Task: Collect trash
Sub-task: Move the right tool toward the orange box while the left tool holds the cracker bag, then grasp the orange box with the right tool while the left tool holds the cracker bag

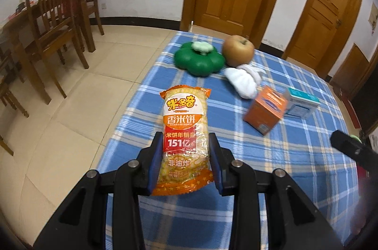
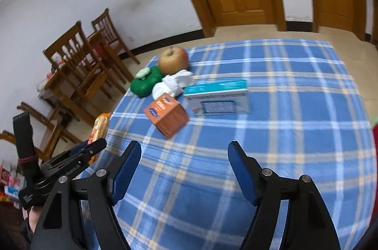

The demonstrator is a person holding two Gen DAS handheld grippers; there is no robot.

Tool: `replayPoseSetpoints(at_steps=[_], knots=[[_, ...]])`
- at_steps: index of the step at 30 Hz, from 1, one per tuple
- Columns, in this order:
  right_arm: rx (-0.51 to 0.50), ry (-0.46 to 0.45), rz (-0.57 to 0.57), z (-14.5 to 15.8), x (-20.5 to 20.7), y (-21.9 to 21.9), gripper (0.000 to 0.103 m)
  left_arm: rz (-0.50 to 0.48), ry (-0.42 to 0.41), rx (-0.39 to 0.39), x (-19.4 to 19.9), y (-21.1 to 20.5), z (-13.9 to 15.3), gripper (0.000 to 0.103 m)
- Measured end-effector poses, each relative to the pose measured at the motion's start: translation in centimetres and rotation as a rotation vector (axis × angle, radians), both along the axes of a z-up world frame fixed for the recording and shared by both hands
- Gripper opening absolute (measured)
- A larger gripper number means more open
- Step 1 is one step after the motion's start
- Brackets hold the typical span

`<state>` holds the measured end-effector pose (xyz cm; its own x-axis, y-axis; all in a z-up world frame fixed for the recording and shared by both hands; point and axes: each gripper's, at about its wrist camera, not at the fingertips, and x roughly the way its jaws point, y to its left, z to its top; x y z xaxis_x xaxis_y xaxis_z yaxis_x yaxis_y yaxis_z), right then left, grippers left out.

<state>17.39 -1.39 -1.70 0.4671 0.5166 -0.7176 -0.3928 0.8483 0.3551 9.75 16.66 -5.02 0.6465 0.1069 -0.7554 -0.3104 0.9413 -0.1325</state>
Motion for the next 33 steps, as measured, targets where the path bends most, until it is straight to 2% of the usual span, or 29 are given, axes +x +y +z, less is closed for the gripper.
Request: replayPoseSetpoints(at_steps=[8, 20, 27, 28, 29, 33], knots=[[-0.042, 0.022, 0.153, -1.8, 2.6, 5.3, 0.08, 0.042, 0.005, -0.015, -0.2, 1.8, -0.5, 0.037], [-0.159, -0.079, 0.169, -3.5, 5.4, 9.4, 0.081, 0.046, 0.009, -0.045, -0.2, 2.5, -1.2, 0.037], [-0.179, -0.05, 0.194, -4.9, 6.1, 10.3, 0.081, 0.033, 0.011, -0.054, -0.1, 2.1, -1.4, 0.037], [-0.173, -0.044, 0.195, -5.0, 6.0, 10.3, 0.075, 0.03, 0.011, -0.054, -0.1, 1.9, -1.4, 0.037], [-0.166, -0.044, 0.194, -5.0, 5.9, 10.3, 0.059, 0.028, 0.011, -0.054, -0.1, 1.9, -1.4, 0.037], [-0.175, -0.066, 0.204, -4.9, 4.8, 10.0, 0.059, 0.018, 0.011, -0.057, 0.0, 1.5, -1.4, 0.037]])
